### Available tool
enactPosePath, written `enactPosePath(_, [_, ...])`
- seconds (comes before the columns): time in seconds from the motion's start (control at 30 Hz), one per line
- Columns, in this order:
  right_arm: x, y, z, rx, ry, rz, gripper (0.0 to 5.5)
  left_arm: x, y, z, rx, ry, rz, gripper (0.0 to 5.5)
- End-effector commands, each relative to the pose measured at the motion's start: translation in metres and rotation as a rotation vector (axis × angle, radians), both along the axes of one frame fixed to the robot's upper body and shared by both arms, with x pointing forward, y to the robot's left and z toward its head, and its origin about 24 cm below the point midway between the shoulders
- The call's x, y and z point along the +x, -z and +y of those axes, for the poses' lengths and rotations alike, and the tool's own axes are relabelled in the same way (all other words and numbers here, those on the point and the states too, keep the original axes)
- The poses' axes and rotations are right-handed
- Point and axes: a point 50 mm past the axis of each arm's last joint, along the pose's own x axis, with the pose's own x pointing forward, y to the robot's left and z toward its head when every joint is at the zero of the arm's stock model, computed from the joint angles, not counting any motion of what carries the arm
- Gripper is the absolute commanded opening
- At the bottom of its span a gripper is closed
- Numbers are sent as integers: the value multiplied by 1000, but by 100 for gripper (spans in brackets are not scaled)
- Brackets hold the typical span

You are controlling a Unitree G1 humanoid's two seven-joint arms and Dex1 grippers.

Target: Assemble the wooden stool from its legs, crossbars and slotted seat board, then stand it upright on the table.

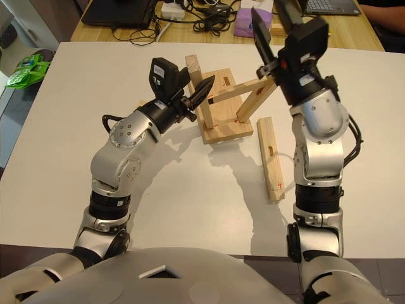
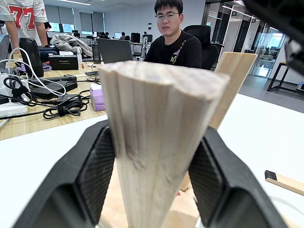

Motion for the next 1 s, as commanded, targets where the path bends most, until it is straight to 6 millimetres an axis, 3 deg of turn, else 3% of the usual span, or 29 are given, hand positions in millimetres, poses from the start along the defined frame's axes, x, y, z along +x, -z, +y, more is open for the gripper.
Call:
enactPosePath(0.03, [-6,63,0,-26,-49,481,67,-2,5,-1,11,8,29,218])
enactPosePath(0.1, [-21,111,-14,-47,-30,818,26,-3,5,-1,9,9,31,218])
enactPosePath(0.17, [-27,126,-20,-45,0,938,5,-3,6,0,10,5,33,218])
enactPosePath(0.2, [-27,124,-18,-34,-5,933,5,-3,6,0,10,3,35,218])
enactPosePath(0.33, [-15,97,-9,60,-49,739,5,-3,7,0,10,0,37,218])
enactPosePath(0.5, [1,38,-9,296,-30,380,5,-2,6,1,14,3,36,218])
enactPosePath(0.67, [7,24,-7,313,22,309,5,-4,4,1,15,13,34,218])
enactPosePath(0.7, [8,27,-7,291,43,327,5,-4,4,0,14,14,35,218])
enactPosePath(0.8, [8,63,-5,138,98,553,5,-5,5,0,14,15,40,218])
enactPosePath(0.87, [-6,103,-6,-18,97,768,5,-5,5,-1,13,15,42,218])
enactPosePath(0.9, [-12,115,-7,-65,85,833,5,-6,5,-1,12,16,43,218])
enactPosePath(1.0, [-17,119,-5,-87,67,872,5,-6,5,-1,12,14,46,218])
